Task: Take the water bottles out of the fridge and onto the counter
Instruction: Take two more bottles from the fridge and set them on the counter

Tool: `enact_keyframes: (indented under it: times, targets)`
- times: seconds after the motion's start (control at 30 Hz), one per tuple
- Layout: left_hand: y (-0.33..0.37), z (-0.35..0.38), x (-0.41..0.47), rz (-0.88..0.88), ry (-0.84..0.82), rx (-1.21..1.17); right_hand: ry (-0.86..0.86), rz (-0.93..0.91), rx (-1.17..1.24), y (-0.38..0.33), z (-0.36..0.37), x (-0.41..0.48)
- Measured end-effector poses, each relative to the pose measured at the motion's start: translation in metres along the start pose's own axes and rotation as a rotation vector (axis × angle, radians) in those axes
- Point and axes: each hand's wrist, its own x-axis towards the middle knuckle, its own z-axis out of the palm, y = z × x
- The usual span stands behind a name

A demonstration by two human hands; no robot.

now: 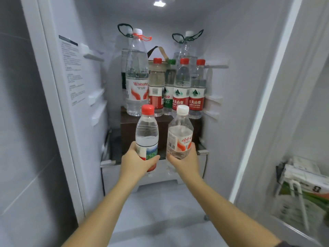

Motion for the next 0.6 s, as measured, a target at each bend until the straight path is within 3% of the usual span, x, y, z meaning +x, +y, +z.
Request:
enact_keyframes:
  times: [0.23,0.6]
  targets:
    - [-0.070,0.031,-0.050,-0.160,-0.056,0.015,-0.036,0.169,-0.123,0.068,0.001,-0.049]
    - [-0.111,0.046,-0.059,-0.262,-0.040,-0.029,-0.013,0.281,-0.128,0.097,0.004,-0.056]
